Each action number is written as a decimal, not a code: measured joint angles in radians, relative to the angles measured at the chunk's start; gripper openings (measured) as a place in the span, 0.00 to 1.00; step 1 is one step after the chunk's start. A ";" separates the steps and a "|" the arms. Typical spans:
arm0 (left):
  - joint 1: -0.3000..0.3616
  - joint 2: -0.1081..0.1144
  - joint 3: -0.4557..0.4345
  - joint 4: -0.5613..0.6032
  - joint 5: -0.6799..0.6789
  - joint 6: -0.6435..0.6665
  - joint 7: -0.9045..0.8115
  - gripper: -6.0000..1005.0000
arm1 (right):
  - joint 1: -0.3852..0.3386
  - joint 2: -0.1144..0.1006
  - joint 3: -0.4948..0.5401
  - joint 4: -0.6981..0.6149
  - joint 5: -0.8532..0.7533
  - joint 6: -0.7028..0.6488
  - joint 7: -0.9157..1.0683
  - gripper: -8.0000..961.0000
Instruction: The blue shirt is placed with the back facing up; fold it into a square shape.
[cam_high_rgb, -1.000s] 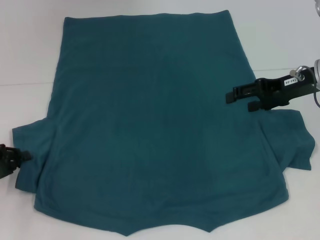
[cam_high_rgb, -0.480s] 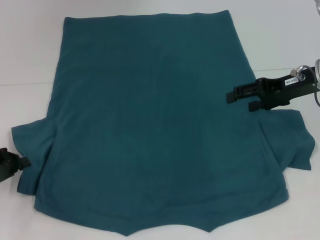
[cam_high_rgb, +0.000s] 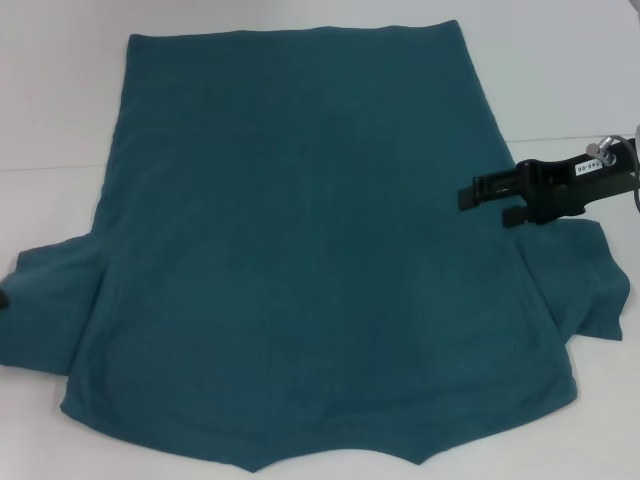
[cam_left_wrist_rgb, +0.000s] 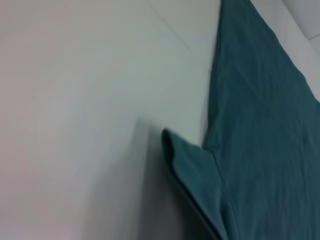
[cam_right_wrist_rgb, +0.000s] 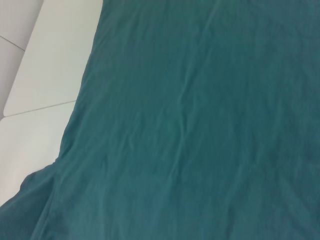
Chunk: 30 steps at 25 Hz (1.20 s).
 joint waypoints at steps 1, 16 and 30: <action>-0.006 0.005 -0.003 0.005 0.011 0.000 -0.006 0.01 | 0.000 0.000 0.000 0.000 0.000 0.000 0.000 0.98; -0.089 0.040 -0.036 0.067 0.063 0.139 -0.054 0.01 | -0.001 0.000 0.000 0.000 0.000 -0.003 0.001 0.98; -0.233 -0.035 0.182 0.060 0.044 0.176 -0.086 0.01 | -0.002 0.006 0.000 0.001 0.000 -0.004 -0.001 0.98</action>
